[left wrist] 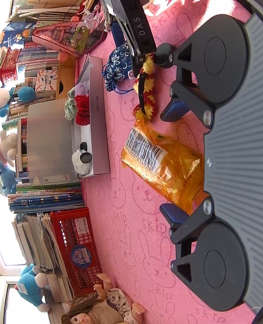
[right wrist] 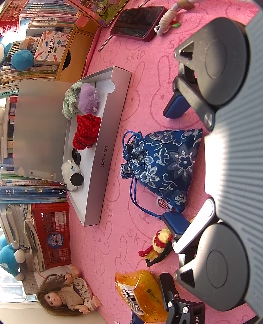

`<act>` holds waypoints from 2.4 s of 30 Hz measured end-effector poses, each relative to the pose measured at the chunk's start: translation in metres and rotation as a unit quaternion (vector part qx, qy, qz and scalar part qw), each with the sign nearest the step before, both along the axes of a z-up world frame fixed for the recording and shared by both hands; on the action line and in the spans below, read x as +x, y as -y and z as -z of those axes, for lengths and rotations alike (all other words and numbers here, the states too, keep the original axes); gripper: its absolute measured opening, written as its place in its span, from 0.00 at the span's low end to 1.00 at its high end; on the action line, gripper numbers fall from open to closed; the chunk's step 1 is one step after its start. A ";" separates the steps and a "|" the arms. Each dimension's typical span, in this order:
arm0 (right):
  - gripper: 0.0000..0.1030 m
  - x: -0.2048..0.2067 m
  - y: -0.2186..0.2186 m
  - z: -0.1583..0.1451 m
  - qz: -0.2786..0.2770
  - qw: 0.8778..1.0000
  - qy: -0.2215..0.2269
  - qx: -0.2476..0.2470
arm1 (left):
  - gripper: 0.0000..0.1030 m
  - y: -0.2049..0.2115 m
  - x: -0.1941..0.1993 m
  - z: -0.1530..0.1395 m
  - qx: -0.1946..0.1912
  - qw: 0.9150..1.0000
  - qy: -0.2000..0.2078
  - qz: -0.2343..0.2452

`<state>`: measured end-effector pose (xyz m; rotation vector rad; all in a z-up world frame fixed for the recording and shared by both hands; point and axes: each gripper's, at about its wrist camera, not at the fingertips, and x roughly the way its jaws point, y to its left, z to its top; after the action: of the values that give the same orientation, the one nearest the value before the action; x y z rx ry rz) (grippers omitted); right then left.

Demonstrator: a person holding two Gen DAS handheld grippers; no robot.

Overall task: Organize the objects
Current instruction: 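Lower the left tool over the orange snack bag while right approaches the blue pouch, then grasp the orange snack bag with left tool while right grasps the blue floral pouch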

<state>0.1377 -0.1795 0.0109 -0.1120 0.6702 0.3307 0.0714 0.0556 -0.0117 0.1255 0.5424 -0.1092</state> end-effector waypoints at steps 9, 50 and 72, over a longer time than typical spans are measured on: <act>1.00 0.000 0.000 0.000 0.001 1.000 -0.001 0.000 | 0.88 -0.008 0.004 0.001 -0.037 0.999 -0.014 -0.012; 1.00 0.000 0.000 0.000 0.002 1.000 -0.001 -0.001 | 0.54 -0.008 0.003 -0.007 -0.086 0.995 -0.010 -0.052; 0.84 -0.020 -0.008 -0.010 -0.006 0.999 0.041 -0.012 | 0.52 0.000 0.001 -0.017 -0.090 0.995 0.004 -0.048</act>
<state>0.1180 -0.1715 0.0205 -0.1519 0.5916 0.3280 0.0722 0.0554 0.0049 -0.0750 0.5278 -0.0639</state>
